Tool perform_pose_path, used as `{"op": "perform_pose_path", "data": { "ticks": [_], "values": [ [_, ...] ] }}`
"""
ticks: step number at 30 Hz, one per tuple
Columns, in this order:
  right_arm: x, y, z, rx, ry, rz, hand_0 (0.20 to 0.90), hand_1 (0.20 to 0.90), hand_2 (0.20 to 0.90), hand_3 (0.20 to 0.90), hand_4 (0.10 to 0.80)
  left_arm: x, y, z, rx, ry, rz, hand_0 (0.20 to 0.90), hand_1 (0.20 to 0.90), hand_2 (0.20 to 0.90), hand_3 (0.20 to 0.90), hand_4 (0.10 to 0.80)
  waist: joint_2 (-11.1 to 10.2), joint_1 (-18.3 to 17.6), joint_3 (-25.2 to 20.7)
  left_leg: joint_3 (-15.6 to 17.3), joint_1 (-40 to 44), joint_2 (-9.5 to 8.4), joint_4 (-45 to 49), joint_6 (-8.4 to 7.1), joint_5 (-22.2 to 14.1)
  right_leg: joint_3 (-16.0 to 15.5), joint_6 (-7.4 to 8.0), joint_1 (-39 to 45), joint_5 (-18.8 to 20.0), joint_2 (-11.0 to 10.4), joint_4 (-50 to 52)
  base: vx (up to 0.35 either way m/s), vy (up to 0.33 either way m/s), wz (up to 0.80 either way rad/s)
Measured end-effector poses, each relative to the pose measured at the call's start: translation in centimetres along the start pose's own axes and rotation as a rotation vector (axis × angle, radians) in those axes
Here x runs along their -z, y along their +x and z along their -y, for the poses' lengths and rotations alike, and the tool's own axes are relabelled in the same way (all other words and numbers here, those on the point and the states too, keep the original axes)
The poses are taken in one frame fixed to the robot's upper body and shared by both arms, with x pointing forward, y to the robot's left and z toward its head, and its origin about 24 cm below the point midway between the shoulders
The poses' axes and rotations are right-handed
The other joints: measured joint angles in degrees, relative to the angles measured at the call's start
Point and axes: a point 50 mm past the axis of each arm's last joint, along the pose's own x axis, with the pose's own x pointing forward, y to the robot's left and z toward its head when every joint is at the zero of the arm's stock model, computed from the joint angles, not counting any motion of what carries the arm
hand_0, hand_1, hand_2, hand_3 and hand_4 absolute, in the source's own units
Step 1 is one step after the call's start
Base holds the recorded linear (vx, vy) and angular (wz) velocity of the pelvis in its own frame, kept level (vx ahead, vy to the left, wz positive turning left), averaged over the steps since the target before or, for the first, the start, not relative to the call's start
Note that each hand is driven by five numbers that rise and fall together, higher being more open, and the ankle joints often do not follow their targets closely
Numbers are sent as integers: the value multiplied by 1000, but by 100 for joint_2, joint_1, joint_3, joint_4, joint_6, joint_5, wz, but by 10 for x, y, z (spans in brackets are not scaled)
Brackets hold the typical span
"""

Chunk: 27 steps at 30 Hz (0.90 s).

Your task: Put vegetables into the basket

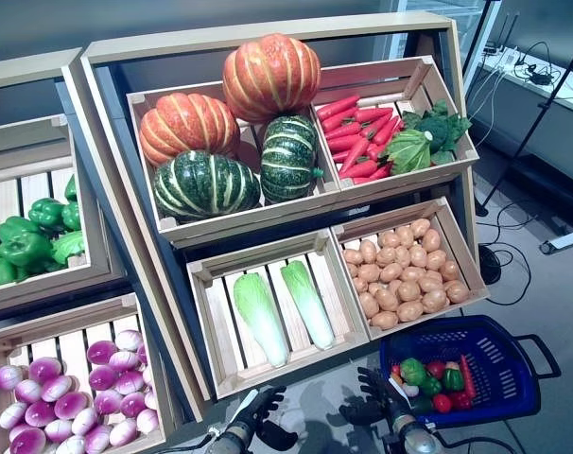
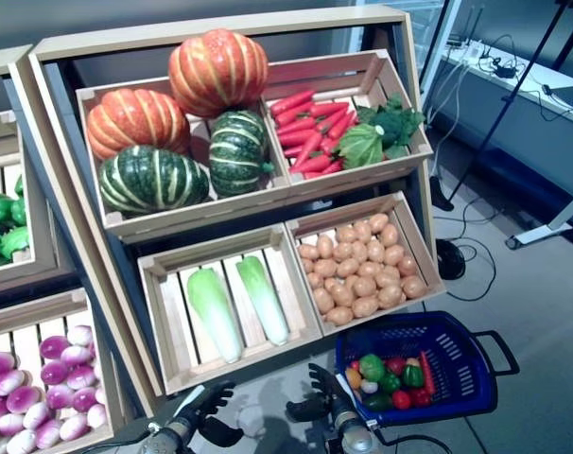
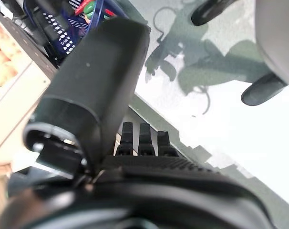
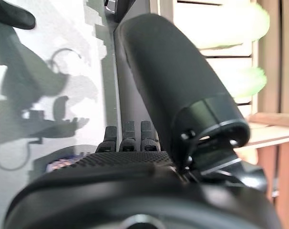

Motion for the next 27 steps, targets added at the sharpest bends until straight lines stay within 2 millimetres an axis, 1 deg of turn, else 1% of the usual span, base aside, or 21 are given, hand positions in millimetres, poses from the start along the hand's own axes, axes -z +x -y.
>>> {"op": "perform_pose_path", "data": {
  "ticks": [2, 10, 14, 16, 17, 20, 23, 26, 27],
  "values": [
    [7, -1, 2, 7, 0, -31, 900, 900, 900, 900, 800, 0, 0, 1, 7, -1, 1, 900, 900, 900, 900, 800, -17, 1, 11, 3, 0, 0, -2, 0, 0, 4, 0, -3, 0, 1, 0, 0, 0, 0],
    [10, -2, 0, -33, 30, -54, 900, 900, 900, 900, 800, 0, 0, 3, 52, -51, 1, 900, 900, 900, 900, 800, -27, -7, 12, 17, 55, 0, -4, -2, 2, 25, 1, 34, 2, 1, 0, 36, -1, -1],
    [13, -2, -2, -59, 41, -85, 900, 900, 900, 900, 800, 4, -2, 7, 74, -3, -9, 900, 900, 900, 900, 800, -31, -11, 10, 24, 147, 0, -28, -2, 2, 31, 1, 128, 2, 4, -38, 19, -6, 0],
    [14, -2, -2, -57, 78, -93, 900, 900, 900, 900, 800, 4, -2, 8, 79, 19, -9, 900, 900, 900, 900, 800, -31, -11, 9, 24, 156, 0, -29, -4, 3, 30, 2, 139, 5, 4, -39, 0, 0, 0],
    [16, -3, -1, -55, 83, -105, 900, 900, 900, 900, 800, 4, -2, 8, 83, 53, -4, 900, 900, 900, 900, 800, -34, -11, 7, 25, 179, -1, -32, -3, 3, 30, 3, 162, 5, 3, -44, 0, 0, 0],
    [17, -3, 0, -41, 120, -113, 900, 900, 900, 900, 800, 0, -3, 8, 76, 68, 35, 900, 900, 900, 900, 800, -34, -18, 6, 29, 201, -2, -36, -4, 2, 34, 3, 179, 6, 3, -50, 0, 0, 0],
    [16, -2, 4, -4, 193, -111, 900, 900, 900, 900, 800, -14, -3, 5, 73, 90, 149, 900, 900, 900, 900, 800, -26, -20, 2, 33, 215, -1, -36, -4, 3, 42, 2, 189, 6, 3, -48, 0, 0, 0],
    [16, -2, 9, 33, 259, -111, 900, 900, 900, 900, 800, -44, -7, -5, 67, 214, 343, 900, 900, 900, 900, 800, -8, -15, -4, 33, 221, -5, -36, -4, 3, 42, 3, 194, 9, 0, -44, 7, 11, 0],
    [16, -2, 10, 42, 280, -111, 900, 900, 900, 900, 800, -51, -9, -7, 62, 243, 386, 900, 900, 900, 900, 800, -2, -14, -4, 33, 221, -5, -36, -4, 4, 42, 3, 194, 9, -2, -45, 29, 42, 0]
  ]
}}
